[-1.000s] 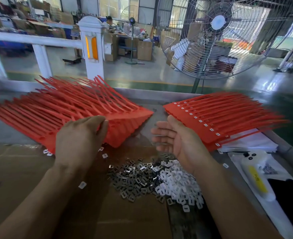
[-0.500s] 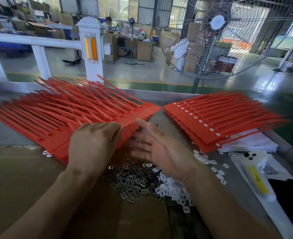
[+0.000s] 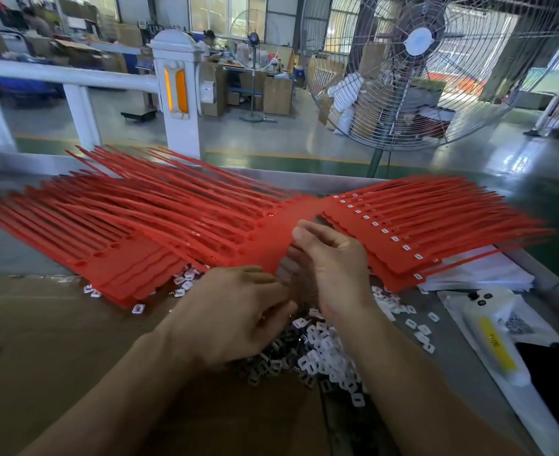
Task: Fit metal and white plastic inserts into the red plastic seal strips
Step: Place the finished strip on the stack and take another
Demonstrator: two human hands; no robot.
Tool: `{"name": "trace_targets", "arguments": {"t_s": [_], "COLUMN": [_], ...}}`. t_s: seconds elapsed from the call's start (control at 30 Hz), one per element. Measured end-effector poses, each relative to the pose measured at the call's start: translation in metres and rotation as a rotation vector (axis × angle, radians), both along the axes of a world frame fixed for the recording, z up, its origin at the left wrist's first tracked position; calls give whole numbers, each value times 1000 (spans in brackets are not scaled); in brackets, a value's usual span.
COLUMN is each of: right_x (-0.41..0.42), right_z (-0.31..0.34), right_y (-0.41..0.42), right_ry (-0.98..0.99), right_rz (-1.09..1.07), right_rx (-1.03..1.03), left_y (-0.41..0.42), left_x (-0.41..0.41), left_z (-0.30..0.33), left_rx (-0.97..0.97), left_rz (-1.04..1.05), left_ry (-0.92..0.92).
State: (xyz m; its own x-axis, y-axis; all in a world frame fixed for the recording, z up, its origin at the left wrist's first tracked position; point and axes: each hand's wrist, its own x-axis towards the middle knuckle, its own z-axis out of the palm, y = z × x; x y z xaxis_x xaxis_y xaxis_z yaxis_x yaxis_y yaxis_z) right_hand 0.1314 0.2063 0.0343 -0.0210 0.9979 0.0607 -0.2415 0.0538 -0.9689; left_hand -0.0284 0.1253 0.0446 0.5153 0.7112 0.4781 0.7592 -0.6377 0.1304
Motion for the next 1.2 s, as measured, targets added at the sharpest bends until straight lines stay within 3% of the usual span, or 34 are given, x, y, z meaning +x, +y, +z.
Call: {"name": "trace_targets", "arguments": {"t_s": [0.1, 0.2, 0.37, 0.6, 0.73, 0.9, 1.07, 1.2], "right_x": [1, -1, 0, -8, -3, 27, 48, 51], "right_z": [4, 7, 4, -7, -7, 5, 17, 21], "right_y": [1, -3, -7, 2, 6, 20, 19, 15], "right_ry": [-112, -112, -324, -525, -342, -34, 386, 577], "right_rz": [-102, 23, 242, 81, -17, -241, -237, -208], "right_rx": [128, 97, 116, 199, 9, -202, -271, -304], "left_y": [-1, -1, -1, -6, -5, -4, 7, 18], "left_x": [2, 0, -2, -6, -2, -11, -21, -26], "left_z": [1, 3, 3, 1, 4, 5, -4, -11], "left_rx": [-47, -45, -105, -154, -80, 214, 109, 2], "left_rz": [-48, -46, -29, 11, -83, 192, 499, 558], "left_ry": [-63, -132, -167, -219, -342, -588, -549, -346]}}
